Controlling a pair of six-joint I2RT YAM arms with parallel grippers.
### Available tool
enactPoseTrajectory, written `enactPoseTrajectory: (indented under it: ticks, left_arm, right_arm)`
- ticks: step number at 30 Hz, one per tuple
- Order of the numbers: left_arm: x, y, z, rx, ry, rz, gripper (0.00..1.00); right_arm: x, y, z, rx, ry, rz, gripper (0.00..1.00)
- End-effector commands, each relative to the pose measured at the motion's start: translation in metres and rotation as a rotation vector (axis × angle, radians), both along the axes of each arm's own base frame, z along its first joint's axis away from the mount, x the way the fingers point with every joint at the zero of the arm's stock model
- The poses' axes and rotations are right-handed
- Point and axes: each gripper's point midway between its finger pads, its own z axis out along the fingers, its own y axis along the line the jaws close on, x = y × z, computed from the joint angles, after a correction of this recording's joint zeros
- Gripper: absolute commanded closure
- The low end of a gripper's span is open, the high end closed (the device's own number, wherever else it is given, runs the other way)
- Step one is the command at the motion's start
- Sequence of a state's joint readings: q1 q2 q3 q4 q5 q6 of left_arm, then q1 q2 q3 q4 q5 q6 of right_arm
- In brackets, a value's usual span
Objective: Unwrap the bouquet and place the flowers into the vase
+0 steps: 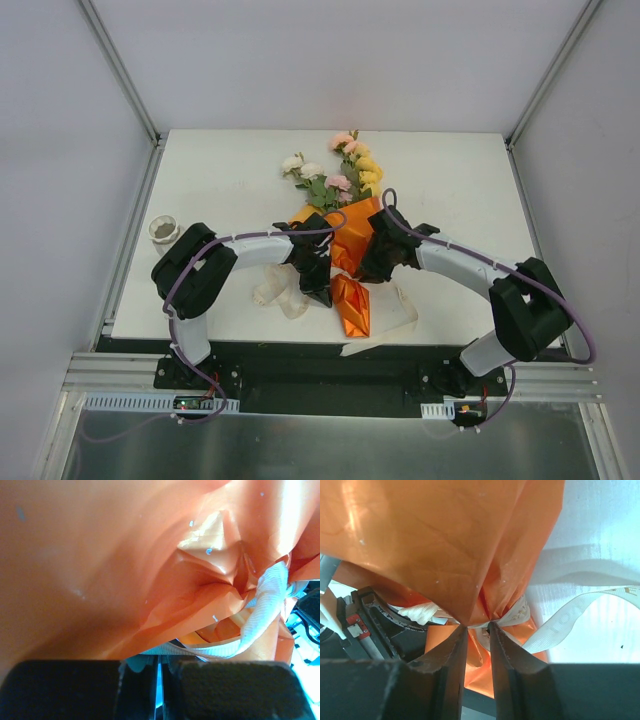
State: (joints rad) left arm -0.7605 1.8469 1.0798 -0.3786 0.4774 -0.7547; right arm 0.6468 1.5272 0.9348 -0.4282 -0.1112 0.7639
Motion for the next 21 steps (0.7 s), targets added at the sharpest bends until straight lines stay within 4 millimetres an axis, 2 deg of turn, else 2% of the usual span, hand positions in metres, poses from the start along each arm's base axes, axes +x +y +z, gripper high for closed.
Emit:
enactPoseTrajectory:
  ticks: [1, 9, 12, 19, 21]
  left_arm:
    - [0.002, -0.005, 0.006, -0.015, -0.025, -0.019, 1.00]
    - [0.002, -0.005, 0.009, -0.022, -0.031, -0.022, 1.00]
    - [0.001, -0.006, 0.008, -0.021, -0.030, -0.028, 1.00]
    - [0.000, -0.007, 0.012, -0.037, -0.031, -0.035, 1.00]
    - [-0.002, -0.008, 0.013, -0.041, -0.027, -0.040, 1.00]
  right_arm:
    - [-0.011, -0.006, -0.009, -0.013, 0.087, -0.102, 0.73]
    - [-0.015, -0.020, 0.001, -0.016, 0.116, -0.206, 0.73]
    - [-0.017, -0.021, -0.003, -0.007, 0.146, -0.238, 0.71]
    - [-0.001, -0.008, -0.009, 0.044, 0.145, -0.249, 0.69]
    - [0.004, -0.005, -0.008, 0.062, 0.130, -0.247, 0.64]
